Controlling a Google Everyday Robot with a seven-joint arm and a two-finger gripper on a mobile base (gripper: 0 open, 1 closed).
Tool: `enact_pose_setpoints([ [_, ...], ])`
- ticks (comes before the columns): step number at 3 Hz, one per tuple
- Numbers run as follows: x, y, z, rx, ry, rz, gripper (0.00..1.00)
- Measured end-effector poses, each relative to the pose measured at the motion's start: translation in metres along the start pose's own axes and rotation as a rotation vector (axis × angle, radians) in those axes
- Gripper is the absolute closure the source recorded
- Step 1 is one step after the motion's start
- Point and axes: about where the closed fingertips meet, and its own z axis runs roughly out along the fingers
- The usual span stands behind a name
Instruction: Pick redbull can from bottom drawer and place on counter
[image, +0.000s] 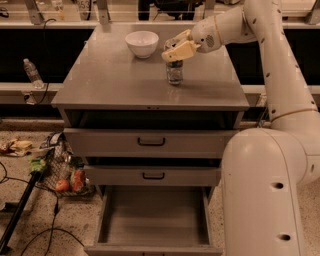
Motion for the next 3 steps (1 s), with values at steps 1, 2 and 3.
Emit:
enact_pose_setpoints([
  [1,0.005,-0.004,0.001,0.005,-0.009,0.005,0.02],
  [2,0.007,-0.007,-0.005,0.018,-0.026,0.005,0.00],
  [3,0.000,-0.001,-0.040,0.061,-0.069,-0.026,0.00],
])
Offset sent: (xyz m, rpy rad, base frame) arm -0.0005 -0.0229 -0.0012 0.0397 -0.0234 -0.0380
